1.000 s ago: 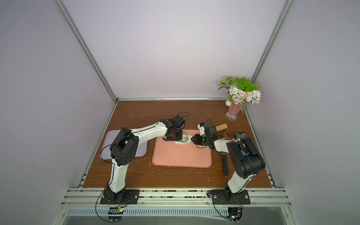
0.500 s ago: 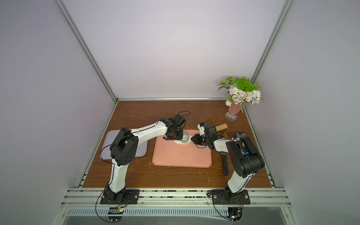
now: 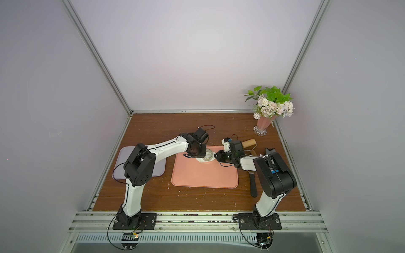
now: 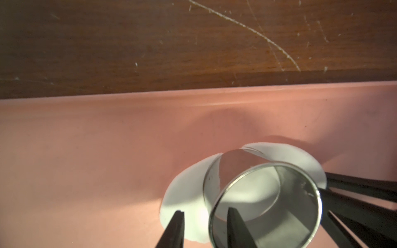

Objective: Roll out the dumpling wrappers from the dough
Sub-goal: Remove the dumpling wrapper from the work surface.

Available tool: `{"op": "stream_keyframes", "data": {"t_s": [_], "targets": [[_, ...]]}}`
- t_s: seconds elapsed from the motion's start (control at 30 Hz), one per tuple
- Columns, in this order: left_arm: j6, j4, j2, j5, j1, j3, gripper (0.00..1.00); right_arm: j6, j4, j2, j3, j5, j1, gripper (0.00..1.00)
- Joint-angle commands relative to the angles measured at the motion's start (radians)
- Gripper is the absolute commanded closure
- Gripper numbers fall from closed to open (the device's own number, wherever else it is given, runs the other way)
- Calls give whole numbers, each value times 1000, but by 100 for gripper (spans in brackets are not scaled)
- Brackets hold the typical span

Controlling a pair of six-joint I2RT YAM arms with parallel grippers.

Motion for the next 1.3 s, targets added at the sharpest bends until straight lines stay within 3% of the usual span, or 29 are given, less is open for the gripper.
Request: {"op": "stream_keyframes", "data": {"t_s": [0.0, 0.23, 0.4, 0.8, 1.27], "targets": [[9, -28, -1, 3, -9, 33, 68, 12, 21, 1, -3, -16, 4, 77], [12, -28, 6, 5, -9, 41, 72, 15, 23, 6, 0, -14, 3, 83], [10, -31, 16, 4, -13, 38, 81, 21, 35, 5, -5, -21, 4, 89], [21, -43, 27, -2, -16, 42, 90, 37, 81, -32, -32, -38, 3, 94], [22, -55, 28, -10, -17, 58, 89, 47, 121, -51, -53, -42, 4, 95]]}}
